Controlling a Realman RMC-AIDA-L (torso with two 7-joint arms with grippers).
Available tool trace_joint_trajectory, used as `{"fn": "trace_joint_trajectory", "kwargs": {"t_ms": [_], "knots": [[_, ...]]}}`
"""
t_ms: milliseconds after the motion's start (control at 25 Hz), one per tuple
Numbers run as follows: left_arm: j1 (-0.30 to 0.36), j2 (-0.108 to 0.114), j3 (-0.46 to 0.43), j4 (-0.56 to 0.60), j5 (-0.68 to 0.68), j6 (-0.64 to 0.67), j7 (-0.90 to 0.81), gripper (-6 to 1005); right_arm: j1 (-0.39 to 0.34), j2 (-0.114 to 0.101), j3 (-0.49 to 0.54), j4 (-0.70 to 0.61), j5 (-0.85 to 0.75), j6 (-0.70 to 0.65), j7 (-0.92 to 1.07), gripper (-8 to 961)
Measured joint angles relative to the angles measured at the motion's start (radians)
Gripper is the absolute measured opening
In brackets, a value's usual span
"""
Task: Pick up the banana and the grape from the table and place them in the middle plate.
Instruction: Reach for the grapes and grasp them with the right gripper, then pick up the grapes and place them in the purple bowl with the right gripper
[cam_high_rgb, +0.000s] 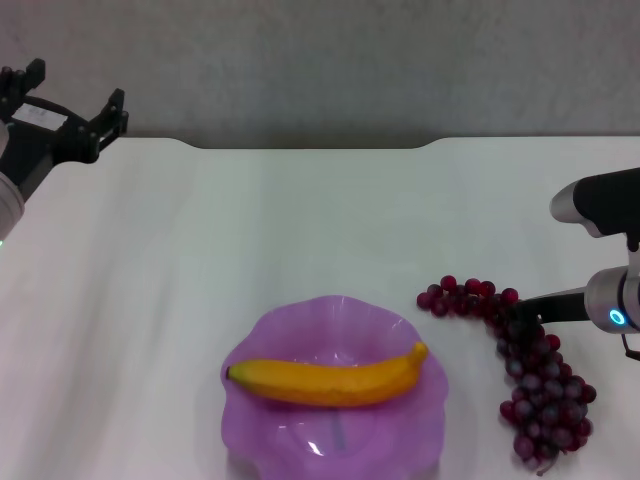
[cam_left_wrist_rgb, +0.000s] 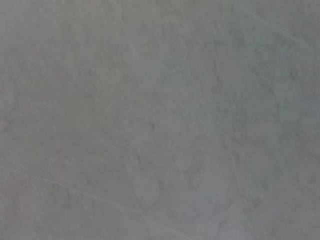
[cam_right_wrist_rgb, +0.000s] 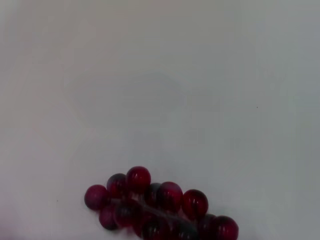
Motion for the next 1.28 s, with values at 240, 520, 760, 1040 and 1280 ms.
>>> {"fn": "trace_joint_trajectory", "kwargs": {"t_ms": [240,520,760,1040,1280], "knots": [[0.0,0.0,0.0,0.0,0.0,0.0,0.0,884,-0.002,0.0,-0.017,0.0,-0.002,-0.024,0.001,306],[0.0,0.0,0.002,0.0,0.0,0.0,0.0,885,-0.004,0.0,-0.023,0.002,-0.002,-0.038,-0.003,233],[0.001,0.0,0.003,-0.001,0.0,0.0,0.0,885,-0.001,-0.002,-0.023,0.017,-0.001,-0.043,-0.005,198],[0.007,0.0,0.004,-0.002,0.0,0.0,0.001,885,-0.011,-0.001,-0.026,-0.009,-0.003,-0.047,-0.01,181],[0.01,-0.002,0.003,-0.002,0.0,-0.001,0.012,885,-0.057,-0.003,-0.025,-0.127,-0.01,-0.007,-0.011,176]]}}
